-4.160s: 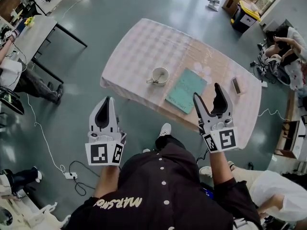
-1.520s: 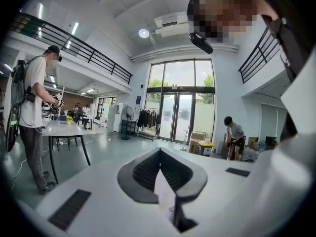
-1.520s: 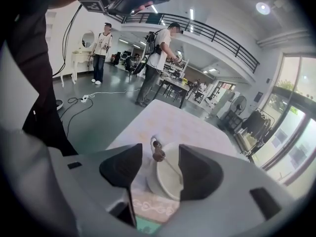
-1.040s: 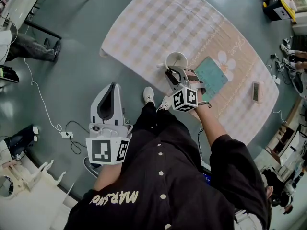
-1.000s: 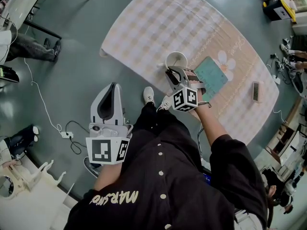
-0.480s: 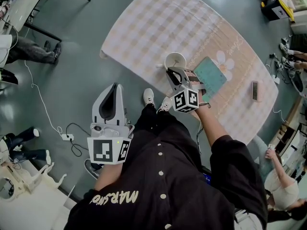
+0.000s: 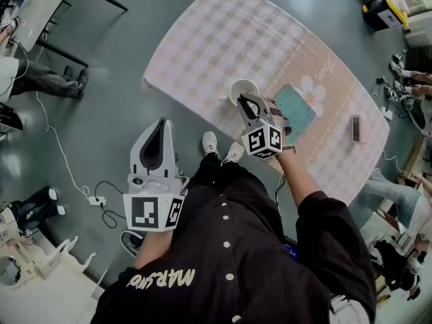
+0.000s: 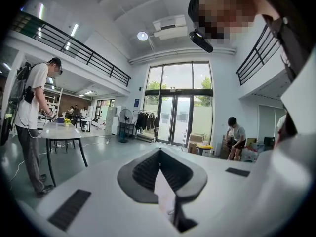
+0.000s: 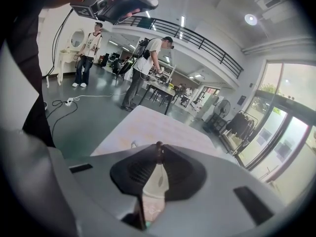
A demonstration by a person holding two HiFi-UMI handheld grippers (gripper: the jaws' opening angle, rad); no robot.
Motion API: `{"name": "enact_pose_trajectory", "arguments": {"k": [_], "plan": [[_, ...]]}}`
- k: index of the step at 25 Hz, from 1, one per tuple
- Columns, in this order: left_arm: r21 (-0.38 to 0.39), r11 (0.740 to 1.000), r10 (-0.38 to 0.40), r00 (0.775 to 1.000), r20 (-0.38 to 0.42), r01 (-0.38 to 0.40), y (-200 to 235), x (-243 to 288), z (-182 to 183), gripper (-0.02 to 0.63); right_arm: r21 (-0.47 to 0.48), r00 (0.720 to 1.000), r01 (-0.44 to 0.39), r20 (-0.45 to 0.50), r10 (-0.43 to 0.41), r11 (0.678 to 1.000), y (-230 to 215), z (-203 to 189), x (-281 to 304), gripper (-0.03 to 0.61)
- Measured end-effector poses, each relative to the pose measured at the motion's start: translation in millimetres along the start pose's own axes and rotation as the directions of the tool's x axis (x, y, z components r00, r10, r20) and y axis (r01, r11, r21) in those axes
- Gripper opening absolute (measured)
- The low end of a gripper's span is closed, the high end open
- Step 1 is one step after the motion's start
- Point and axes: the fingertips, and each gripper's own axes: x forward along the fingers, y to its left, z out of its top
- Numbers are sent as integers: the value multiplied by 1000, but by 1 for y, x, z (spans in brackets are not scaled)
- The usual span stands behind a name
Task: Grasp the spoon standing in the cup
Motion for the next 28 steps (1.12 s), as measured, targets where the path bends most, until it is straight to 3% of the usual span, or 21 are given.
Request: {"name": "enact_pose_trajectory", "arguments": {"k": [6,10,16,28], "plan": [[9,1000,-13,1000,18,12,-3,3,9,11,132,1000,5,24,-8,991,-16,12,-11,44],[16,1000,-25,999,36,24,-4,6,15,11,256,999,20,42,-32,966,-33,24,-25,44],[23,999,-49,997,57,48,-10,12,24,11,358,992,53,86,-89,932,-61,50,-55,44],[46,996,-81,992,96,77,-16,19,38,11,510,943,123,208,-260,851,-123,106,-138,44]]}}
